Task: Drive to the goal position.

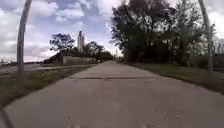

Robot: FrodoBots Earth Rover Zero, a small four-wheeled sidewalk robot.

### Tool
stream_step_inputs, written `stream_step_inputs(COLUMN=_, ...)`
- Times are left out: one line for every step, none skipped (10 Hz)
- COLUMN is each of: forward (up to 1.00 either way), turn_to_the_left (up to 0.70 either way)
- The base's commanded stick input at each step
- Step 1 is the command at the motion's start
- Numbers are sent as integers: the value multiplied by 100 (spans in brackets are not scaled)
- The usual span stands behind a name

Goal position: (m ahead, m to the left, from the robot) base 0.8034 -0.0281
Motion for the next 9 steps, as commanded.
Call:
stream_step_inputs(forward=70, turn_to_the_left=35)
stream_step_inputs(forward=70, turn_to_the_left=35)
stream_step_inputs(forward=70, turn_to_the_left=35)
stream_step_inputs(forward=70, turn_to_the_left=35)
stream_step_inputs(forward=70, turn_to_the_left=23)
stream_step_inputs(forward=70, turn_to_the_left=0)
stream_step_inputs(forward=70, turn_to_the_left=0)
stream_step_inputs(forward=70, turn_to_the_left=0)
stream_step_inputs(forward=70, turn_to_the_left=0)
